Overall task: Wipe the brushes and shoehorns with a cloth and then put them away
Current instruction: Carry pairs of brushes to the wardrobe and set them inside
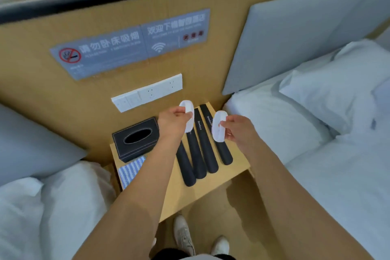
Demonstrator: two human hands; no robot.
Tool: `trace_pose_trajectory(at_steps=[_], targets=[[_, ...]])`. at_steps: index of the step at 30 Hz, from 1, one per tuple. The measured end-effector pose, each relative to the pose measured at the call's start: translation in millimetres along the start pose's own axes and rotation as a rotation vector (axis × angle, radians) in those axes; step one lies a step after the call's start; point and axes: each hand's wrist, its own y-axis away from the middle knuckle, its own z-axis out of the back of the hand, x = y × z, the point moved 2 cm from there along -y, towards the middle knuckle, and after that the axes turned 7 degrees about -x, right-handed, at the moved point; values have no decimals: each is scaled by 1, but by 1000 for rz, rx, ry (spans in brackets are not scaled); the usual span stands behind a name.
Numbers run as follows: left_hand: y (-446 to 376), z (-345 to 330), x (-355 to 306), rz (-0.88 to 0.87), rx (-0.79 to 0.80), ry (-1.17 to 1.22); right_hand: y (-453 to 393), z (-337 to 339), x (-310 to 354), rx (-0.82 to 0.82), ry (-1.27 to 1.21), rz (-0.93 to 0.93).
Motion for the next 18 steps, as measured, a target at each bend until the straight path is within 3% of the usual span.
trace_pose_trajectory(at_steps=[8,18], targets=[[106,-65,-92,-311,173,54,58,140,25,-160,-176,259],[249,-158,-134,-491,527,116,127,315,12,-392,-569,424]])
